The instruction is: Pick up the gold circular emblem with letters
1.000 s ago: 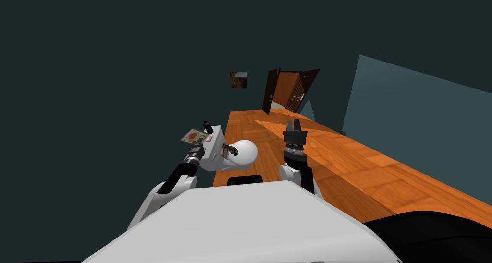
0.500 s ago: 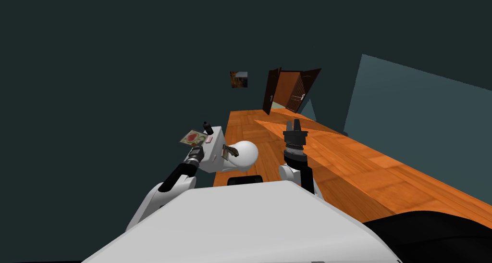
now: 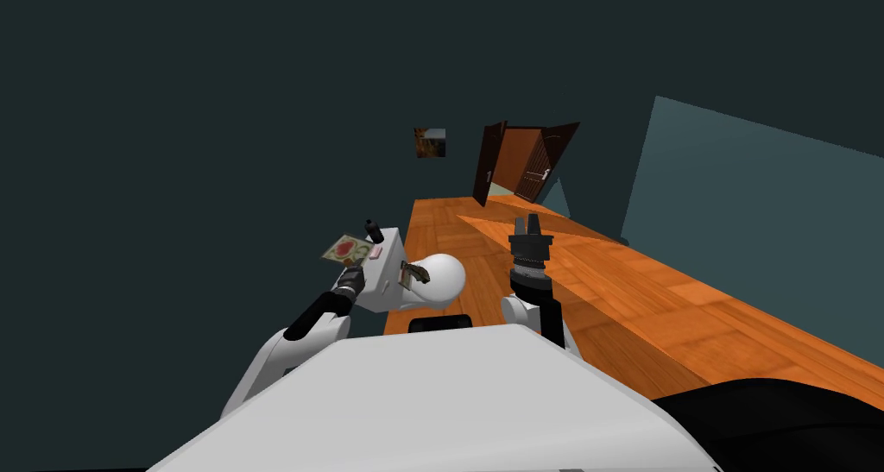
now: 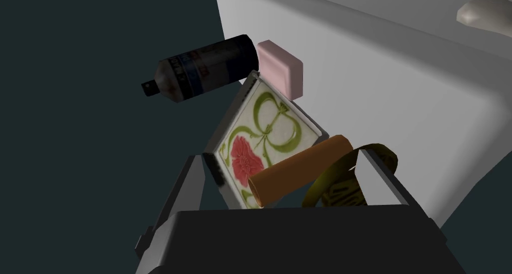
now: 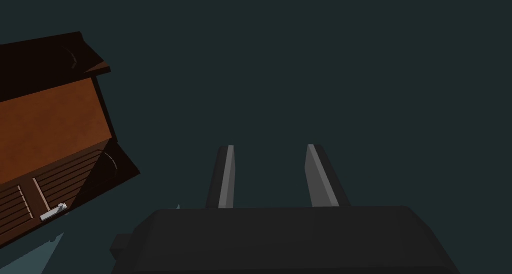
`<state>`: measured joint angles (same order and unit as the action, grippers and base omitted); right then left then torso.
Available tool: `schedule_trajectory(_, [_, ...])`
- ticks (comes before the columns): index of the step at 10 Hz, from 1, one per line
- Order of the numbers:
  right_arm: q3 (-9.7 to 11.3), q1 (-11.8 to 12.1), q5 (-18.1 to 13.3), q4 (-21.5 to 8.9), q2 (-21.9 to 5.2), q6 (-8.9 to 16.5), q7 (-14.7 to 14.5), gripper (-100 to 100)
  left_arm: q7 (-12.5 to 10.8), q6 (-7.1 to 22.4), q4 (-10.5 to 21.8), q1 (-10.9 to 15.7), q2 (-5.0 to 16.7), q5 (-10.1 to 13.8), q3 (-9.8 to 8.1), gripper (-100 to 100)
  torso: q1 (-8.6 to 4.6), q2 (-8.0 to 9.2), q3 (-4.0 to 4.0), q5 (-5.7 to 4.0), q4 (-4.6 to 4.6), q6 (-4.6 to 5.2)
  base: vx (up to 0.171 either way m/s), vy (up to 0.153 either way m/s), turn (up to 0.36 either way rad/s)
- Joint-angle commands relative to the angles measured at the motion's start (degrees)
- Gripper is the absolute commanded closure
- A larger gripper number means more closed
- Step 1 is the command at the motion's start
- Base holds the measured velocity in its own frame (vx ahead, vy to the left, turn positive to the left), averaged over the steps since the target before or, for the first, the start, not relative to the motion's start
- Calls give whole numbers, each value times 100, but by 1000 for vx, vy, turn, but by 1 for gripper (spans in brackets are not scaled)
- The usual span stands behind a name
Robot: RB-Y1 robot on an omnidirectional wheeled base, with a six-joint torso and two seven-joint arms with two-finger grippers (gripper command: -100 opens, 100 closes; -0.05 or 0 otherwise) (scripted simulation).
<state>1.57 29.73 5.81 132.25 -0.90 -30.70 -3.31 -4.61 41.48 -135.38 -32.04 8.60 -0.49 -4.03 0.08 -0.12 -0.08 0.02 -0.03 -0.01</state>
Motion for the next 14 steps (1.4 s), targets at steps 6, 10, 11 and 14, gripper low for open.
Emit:
schedule_trajectory(6, [0, 0, 0, 0, 0, 0, 0, 0, 94, 986, -134, 29, -85, 152, -190, -100, -3, 2, 1, 0, 0, 1, 35, 16, 13])
schedule_trajectory(10, [0, 0, 0, 0, 0, 0, 0, 0, 150, 1571, -223, 63, -138, 231, -300, -100, 0, 4, 2, 0, 1, 1, 30, 20, 14])
schedule_trajectory(11, [0, 0, 0, 0, 0, 0, 0, 0, 178, 1727, -277, 79, -161, 268, -353, -100, 2, 2, 1, 0, 1, 0, 47, 31, 30])
schedule_trajectory(14, [0, 0, 0, 0, 0, 0, 0, 0, 231, 2192, -412, 105, -193, 338, -452, -100, 0, 3, 1, 0, 0, 0, 31, 23, 17])
